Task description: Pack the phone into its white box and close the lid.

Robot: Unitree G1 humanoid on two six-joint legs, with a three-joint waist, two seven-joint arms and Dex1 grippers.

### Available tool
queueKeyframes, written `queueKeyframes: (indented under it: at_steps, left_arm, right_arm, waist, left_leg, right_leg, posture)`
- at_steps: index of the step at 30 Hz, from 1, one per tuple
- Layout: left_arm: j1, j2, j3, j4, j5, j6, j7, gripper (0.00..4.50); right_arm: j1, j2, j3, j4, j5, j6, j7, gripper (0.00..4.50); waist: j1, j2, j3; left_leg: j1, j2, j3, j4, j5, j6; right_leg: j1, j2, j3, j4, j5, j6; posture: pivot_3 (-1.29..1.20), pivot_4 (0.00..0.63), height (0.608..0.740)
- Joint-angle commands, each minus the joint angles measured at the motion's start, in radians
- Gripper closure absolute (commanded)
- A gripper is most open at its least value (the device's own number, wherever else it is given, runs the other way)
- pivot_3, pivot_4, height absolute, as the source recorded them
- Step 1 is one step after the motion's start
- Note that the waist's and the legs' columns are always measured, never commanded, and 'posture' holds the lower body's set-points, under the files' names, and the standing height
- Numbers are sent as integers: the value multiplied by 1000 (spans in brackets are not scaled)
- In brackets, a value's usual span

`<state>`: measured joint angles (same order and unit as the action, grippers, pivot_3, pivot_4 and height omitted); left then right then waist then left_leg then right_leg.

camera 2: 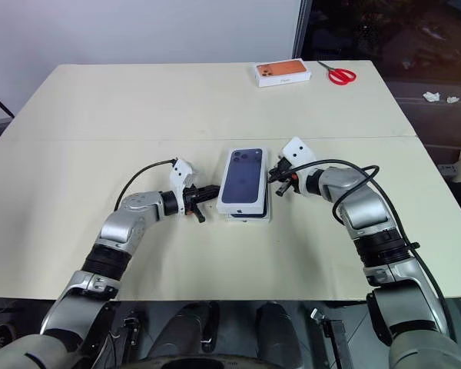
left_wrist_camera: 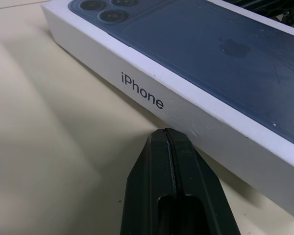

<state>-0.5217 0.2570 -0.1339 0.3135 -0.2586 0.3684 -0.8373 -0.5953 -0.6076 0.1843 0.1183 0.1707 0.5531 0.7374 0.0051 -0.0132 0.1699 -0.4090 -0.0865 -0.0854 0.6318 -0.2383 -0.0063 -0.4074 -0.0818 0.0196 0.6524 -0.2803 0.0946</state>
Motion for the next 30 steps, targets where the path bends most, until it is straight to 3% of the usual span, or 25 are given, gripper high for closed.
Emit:
queueKeyframes:
  at_steps: [1,13,30]
  left_arm:
    - [3,-6,10,-41,-27,32,-10,4500]
    - [52,27,-11,-231,-43,118,-13,4500]
    - [49,16,25,-191,-37,86,42,4500]
  right_arm:
    - [-5,-14,-11,-59,-19,-19,16,4447]
    - [78,-65,33,-151,-92,-54,90,4447]
    - [117,-93,43,-227,-145,-30,119,4447]
  waist:
    - [0,0,0]
    - [-2,0,0]
    - [2,0,0]
  left_leg:
    - [0,0,0,0,0,0]
    - [0,0,0,0,0,0]
    - [0,0,0,0,0,0]
  right_leg:
    - [0,0,0,0,0,0]
    - [0,0,0,0,0,0]
    - [0,0,0,0,0,0]
  posture:
    - [0,150,740]
    - [0,150,740]
    - [0,150,740]
